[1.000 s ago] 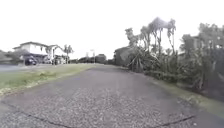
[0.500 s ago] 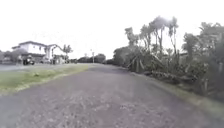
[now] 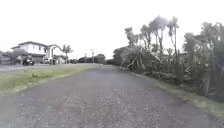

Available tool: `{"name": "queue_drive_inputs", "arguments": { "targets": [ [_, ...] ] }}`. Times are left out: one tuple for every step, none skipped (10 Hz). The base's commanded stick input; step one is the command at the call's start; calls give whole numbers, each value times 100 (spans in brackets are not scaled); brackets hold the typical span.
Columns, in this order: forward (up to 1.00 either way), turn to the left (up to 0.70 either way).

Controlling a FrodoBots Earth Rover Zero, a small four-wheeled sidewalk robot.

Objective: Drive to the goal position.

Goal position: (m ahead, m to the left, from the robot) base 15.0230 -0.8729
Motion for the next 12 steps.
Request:
{"name": "queue_drive_inputs", "arguments": {
  "targets": [
    [6,0],
    [6,0],
    [7,0],
    [6,0],
    [6,0],
    [6,0],
    [6,0],
    [6,0],
    [6,0],
    [6,0],
    [6,0],
    [6,0]
  ]
}}
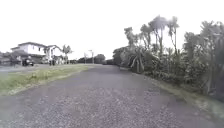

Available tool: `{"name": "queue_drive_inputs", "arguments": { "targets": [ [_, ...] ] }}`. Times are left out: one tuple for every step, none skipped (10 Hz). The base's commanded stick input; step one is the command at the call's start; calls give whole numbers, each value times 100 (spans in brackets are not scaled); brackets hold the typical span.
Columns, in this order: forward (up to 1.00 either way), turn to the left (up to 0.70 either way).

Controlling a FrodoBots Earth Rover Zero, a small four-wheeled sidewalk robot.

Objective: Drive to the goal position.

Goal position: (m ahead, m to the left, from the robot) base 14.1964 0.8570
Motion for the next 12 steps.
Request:
{"name": "queue_drive_inputs", "arguments": {
  "targets": [
    [6,0],
    [6,0],
    [6,0],
    [6,0],
    [6,0],
    [6,0],
    [6,0],
    [6,0],
    [6,0],
    [7,0],
    [6,0],
    [6,0]
  ]
}}
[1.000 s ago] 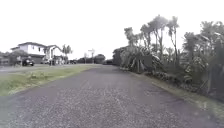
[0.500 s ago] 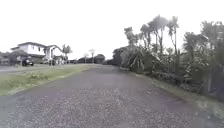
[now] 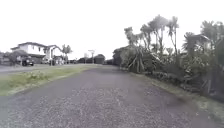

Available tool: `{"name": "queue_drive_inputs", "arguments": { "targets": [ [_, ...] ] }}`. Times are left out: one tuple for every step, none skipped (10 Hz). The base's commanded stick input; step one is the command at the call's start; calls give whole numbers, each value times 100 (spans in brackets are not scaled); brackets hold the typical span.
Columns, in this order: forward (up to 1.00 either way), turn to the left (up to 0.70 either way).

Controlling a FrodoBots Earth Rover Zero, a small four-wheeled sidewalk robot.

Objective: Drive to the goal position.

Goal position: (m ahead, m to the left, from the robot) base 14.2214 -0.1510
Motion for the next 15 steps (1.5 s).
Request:
{"name": "queue_drive_inputs", "arguments": {
  "targets": [
    [6,0],
    [6,0],
    [7,0],
    [7,0],
    [6,0],
    [6,0],
    [6,0],
    [6,0],
    [6,0],
    [6,0],
    [6,0],
    [6,0],
    [6,0],
    [6,0],
    [6,0]
  ]
}}
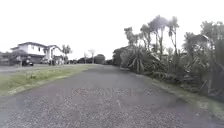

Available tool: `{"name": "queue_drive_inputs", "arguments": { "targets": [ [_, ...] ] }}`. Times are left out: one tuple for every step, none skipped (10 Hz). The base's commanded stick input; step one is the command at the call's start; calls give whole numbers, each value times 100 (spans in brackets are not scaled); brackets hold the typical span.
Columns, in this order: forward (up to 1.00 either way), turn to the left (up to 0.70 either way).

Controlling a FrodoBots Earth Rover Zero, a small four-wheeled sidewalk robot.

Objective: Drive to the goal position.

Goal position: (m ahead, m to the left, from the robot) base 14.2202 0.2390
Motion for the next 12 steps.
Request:
{"name": "queue_drive_inputs", "arguments": {
  "targets": [
    [6,0],
    [6,0],
    [7,0],
    [6,0],
    [6,0],
    [6,0],
    [6,0],
    [6,0],
    [6,0],
    [6,0],
    [6,0],
    [6,0]
  ]
}}
